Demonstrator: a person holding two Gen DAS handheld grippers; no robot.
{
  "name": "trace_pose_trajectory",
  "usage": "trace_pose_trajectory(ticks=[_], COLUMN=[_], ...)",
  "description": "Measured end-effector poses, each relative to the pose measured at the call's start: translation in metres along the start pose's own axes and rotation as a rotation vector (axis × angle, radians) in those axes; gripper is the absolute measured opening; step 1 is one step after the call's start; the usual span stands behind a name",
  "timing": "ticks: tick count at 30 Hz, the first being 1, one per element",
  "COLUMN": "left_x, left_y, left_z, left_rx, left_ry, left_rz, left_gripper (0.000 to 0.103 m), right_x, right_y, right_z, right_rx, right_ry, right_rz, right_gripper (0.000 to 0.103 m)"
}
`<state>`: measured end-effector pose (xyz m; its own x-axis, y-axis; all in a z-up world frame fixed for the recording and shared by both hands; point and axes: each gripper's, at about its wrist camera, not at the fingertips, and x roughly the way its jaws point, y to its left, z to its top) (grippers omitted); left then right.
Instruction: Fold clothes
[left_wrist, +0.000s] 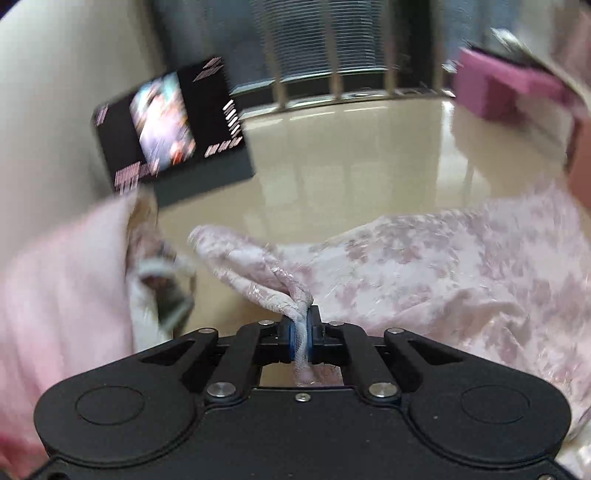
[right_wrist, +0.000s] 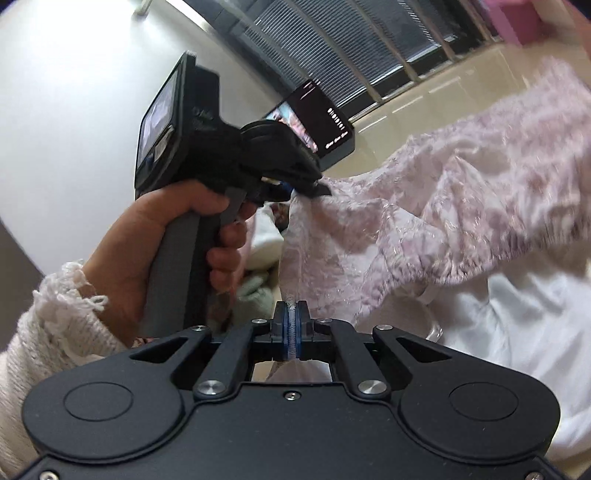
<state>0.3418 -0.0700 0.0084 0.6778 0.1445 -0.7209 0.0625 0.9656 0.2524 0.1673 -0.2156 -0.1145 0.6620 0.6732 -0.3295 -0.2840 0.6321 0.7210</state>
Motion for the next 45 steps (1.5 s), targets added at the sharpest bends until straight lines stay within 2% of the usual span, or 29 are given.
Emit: trace_pose_trajectory(ticks=[3,5,8,9,10,11,14,15,16,17,21,23,26,28,29,36,40,45], left_x=[0.001,0.008,0.028,0.034,0.035,0.034,0.015,0.007,0.0,-0.009,-0.024,-0.025,-0.019,-0.015,-0.011,0.019,0.032,0.028], left_y=[-0.042,-0.065,-0.082,-0.083,-0.082,-0.079,-0.056,-0.046,-0.036,-0.024,0.017,0.029,0.032,0.026,0.019,-0.018,-0.03,-0.032], left_z=[0.008,0.008,0.005,0.004,0.003,0.003,0.005,0.006,0.007,0.008,0.009,0.007,0.0,-0.006,-0.009,-0.026,-0.034,-0.038], left_rx=[0.168,0.241,0.247,0.231,0.213,0.191,0.108,0.073,0.038,0.0,-0.092,-0.101,-0.053,-0.018,0.001,0.068,0.106,0.124], left_ry=[-0.02,-0.003,0.063,0.078,0.077,0.07,-0.003,-0.035,-0.067,-0.101,-0.158,-0.165,-0.152,-0.125,-0.113,-0.071,-0.039,-0.062], left_rz=[0.055,0.068,0.057,0.051,0.022,-0.01,-0.09,-0.113,-0.129,-0.144,-0.163,-0.159,-0.17,-0.22,-0.241,-0.298,-0.284,-0.269], left_gripper=[0.006,0.008,0.011,0.016,0.025,0.031,0.059,0.075,0.083,0.085,0.085,0.081,0.057,0.029,0.026,0.026,0.026,0.029], right_x=[-0.011,-0.017,-0.022,-0.022,-0.022,-0.023,-0.024,-0.023,-0.023,-0.022,-0.02,-0.019,-0.018,-0.017,-0.017,-0.014,-0.012,-0.008], right_y=[-0.016,-0.025,-0.038,-0.042,-0.047,-0.051,-0.058,-0.06,-0.06,-0.061,-0.06,-0.059,-0.06,-0.061,-0.06,-0.057,-0.048,-0.037], right_z=[-0.004,-0.008,-0.012,-0.012,-0.012,-0.013,-0.012,-0.012,-0.012,-0.011,-0.011,-0.01,-0.01,-0.01,-0.009,-0.01,-0.009,-0.009], right_rx=[0.135,0.199,0.261,0.282,0.302,0.32,0.336,0.339,0.342,0.344,0.352,0.355,0.359,0.362,0.363,0.322,0.243,0.144], right_ry=[-0.049,-0.079,-0.097,-0.095,-0.092,-0.091,-0.084,-0.083,-0.081,-0.08,-0.081,-0.082,-0.085,-0.088,-0.088,-0.058,-0.03,0.017], right_rz=[0.029,0.03,0.004,-0.003,-0.009,-0.016,-0.035,-0.039,-0.04,-0.041,-0.038,-0.036,-0.035,-0.037,-0.038,-0.05,-0.072,-0.104], right_gripper=[0.003,0.003,0.003,0.003,0.003,0.003,0.003,0.003,0.003,0.003,0.003,0.003,0.003,0.003,0.003,0.004,0.006,0.008])
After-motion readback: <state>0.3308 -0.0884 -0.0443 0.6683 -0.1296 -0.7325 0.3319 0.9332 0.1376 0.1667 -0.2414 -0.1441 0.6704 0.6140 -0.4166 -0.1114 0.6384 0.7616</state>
